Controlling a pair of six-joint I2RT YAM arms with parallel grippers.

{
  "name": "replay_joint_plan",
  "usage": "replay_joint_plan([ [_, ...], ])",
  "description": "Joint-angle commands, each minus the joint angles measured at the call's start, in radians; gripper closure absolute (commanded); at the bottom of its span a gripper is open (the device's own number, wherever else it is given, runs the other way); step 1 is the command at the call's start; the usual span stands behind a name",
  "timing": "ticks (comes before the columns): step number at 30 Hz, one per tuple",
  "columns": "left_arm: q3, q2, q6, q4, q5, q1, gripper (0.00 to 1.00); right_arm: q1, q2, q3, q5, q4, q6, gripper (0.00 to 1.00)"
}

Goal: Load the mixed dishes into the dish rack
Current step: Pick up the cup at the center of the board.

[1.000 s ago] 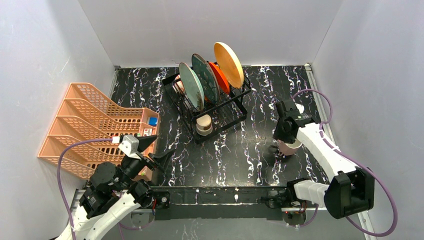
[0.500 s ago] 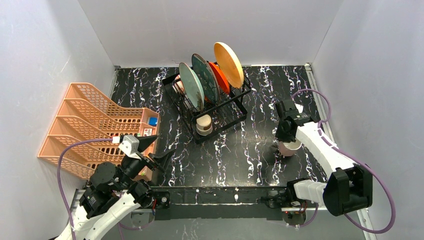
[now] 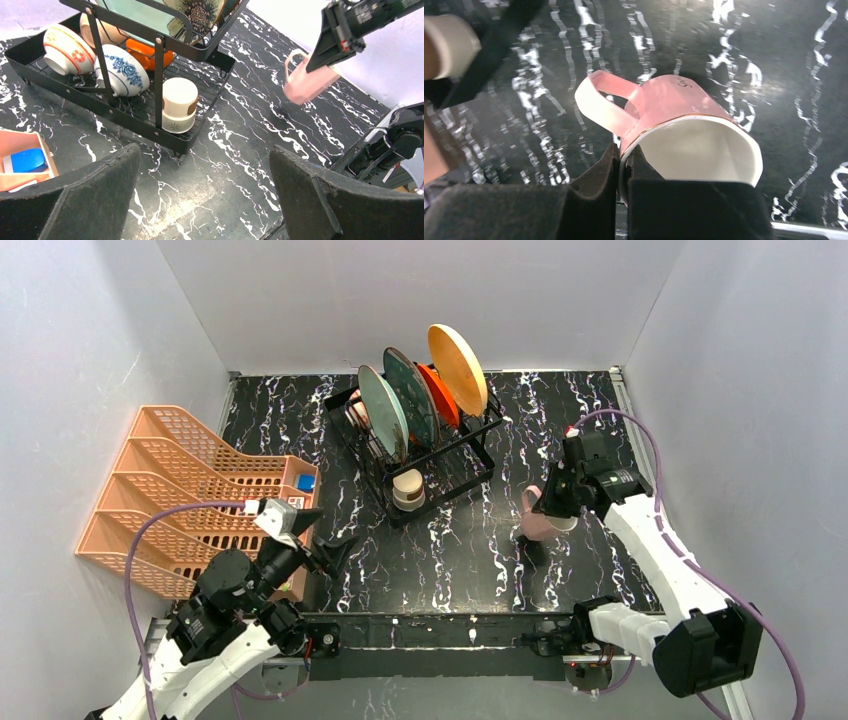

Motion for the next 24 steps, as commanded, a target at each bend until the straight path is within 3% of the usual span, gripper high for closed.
replay_joint_plan([
  [1,0.052,0.075,-0.032,0.001,-0.007,-0.006,0.02,0.007,-0.075,0.09,-0.23,0.097,-0.028,0.99],
  [7,0.069,0.139,-0.119,0.07,0.041,-0.005,0.02,0.066,-0.128,0.104,-0.459,0.197,-0.107,0.99],
  [14,0.178,0.277,-0.164,0.106,0.281,-0.005,0.02,0.402,-0.054,0.186,-0.401,0.227,-0.169,0.99],
  [19,0.264,0.365,-0.163,0.069,0.479,-0.006,0.04,0.547,0.018,0.263,-0.483,0.229,-0.201,0.99],
  [24,0.281,0.411,-0.196,0.07,0.58,-0.005,0.06,0.687,0.081,0.336,-0.459,0.24,-0.201,0.99],
])
